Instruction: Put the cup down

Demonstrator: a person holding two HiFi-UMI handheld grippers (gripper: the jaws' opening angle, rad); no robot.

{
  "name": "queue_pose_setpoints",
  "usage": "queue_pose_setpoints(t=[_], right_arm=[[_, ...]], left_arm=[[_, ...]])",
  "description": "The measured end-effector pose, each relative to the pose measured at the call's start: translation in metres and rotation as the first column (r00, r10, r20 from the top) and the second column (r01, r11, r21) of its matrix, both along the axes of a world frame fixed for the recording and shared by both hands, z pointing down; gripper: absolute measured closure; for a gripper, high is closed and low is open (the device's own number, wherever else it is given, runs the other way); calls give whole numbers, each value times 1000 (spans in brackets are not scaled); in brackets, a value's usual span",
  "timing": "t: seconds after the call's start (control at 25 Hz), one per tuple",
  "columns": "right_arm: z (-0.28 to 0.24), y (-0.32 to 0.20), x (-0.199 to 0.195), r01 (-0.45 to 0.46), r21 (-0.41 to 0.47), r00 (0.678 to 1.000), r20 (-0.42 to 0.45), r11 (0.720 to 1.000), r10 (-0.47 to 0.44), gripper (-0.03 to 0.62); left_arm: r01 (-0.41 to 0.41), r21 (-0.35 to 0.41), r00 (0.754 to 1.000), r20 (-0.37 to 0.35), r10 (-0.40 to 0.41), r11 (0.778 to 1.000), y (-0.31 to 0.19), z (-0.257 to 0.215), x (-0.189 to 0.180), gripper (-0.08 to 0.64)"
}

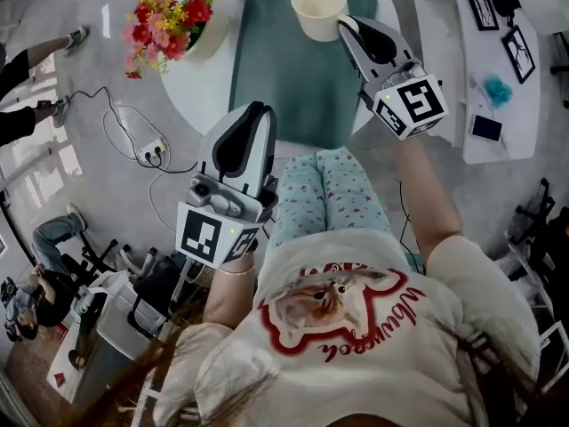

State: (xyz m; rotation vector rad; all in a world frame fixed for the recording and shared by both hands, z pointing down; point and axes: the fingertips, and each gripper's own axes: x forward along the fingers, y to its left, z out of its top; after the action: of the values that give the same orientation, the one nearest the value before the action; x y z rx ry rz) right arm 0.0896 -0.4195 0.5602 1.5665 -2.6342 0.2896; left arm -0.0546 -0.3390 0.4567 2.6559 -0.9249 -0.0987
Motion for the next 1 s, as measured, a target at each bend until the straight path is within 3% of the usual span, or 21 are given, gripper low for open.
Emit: queue_pose_setpoints(t=[0.52, 1.0], right_arm=[[17, 16, 1, -27, -63, 1000, 11, 998, 28, 532], [30, 26, -6, -54, -107, 996, -77, 993, 46, 532]], left_arm=[[-30, 3, 1000, -2, 30, 1000, -3, -3, 9, 515], [-34, 16, 999, -5, 34, 999, 2, -13, 4, 515]])
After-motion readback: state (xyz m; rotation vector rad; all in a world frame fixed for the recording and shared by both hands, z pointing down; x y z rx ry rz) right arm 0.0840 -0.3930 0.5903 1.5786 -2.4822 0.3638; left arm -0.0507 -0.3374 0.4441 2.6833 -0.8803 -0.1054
